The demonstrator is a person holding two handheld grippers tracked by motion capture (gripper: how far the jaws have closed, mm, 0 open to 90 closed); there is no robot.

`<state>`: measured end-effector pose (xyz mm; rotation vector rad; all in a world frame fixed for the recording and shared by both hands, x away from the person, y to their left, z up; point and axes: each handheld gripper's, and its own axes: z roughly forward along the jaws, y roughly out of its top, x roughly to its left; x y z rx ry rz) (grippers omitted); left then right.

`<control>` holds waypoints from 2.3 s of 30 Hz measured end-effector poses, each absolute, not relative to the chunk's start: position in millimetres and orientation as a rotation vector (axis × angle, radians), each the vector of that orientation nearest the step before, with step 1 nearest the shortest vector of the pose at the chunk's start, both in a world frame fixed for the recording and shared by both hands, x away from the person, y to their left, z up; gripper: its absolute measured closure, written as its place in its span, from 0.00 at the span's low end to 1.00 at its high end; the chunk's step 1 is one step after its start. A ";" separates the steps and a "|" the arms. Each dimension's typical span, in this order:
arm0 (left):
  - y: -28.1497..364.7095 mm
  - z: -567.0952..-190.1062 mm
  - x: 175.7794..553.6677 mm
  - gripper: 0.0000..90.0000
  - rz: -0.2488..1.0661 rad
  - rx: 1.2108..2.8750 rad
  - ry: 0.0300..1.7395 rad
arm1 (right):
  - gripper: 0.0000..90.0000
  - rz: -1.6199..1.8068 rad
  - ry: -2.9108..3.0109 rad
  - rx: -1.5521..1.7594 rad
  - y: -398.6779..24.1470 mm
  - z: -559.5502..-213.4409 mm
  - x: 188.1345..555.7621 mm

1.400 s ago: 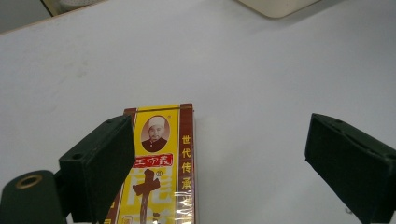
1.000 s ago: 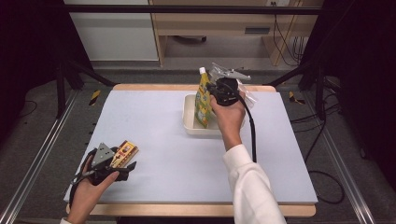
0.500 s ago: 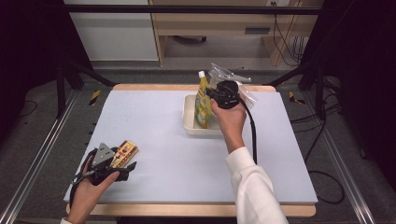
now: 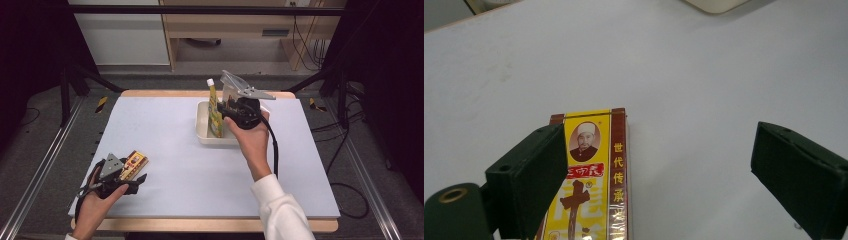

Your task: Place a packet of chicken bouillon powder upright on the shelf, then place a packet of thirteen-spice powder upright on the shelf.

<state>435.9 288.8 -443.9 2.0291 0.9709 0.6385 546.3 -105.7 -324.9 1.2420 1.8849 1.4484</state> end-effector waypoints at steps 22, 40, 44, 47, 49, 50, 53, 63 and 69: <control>292.1 -443.3 436.2 0.11 0.645 2.060 1.007 | 0.29 1.290 1.973 1.108 -113.4 -377.6 488.0; 291.3 -443.3 432.1 0.11 0.657 2.077 1.048 | 0.22 1.156 2.064 1.102 -121.1 -420.1 476.9; 292.6 -439.0 429.2 0.11 0.674 2.099 1.050 | 0.21 1.165 2.082 1.117 -120.1 -428.5 475.0; 291.5 -434.2 426.3 0.12 0.703 2.115 1.042 | 0.19 1.154 2.106 1.117 -119.6 -432.2 473.5; 290.0 -433.1 425.7 0.14 0.690 2.128 1.034 | 0.19 1.151 2.109 1.115 -120.0 -433.4 472.0; 288.2 -432.8 425.3 0.14 0.684 2.147 1.030 | 0.18 1.147 2.108 1.107 -120.1 -434.0 471.1; 282.3 -434.3 423.6 0.13 0.664 2.174 1.033 | 0.15 1.123 2.133 1.087 -120.2 -437.5 466.9; 279.3 -424.8 429.1 0.12 0.622 2.241 1.053 | 0.15 1.084 2.171 1.034 -127.6 -436.6 458.5; 281.7 -417.3 441.6 0.16 0.537 2.300 1.128 | 0.18 1.053 2.184 1.040 -138.1 -438.5 448.9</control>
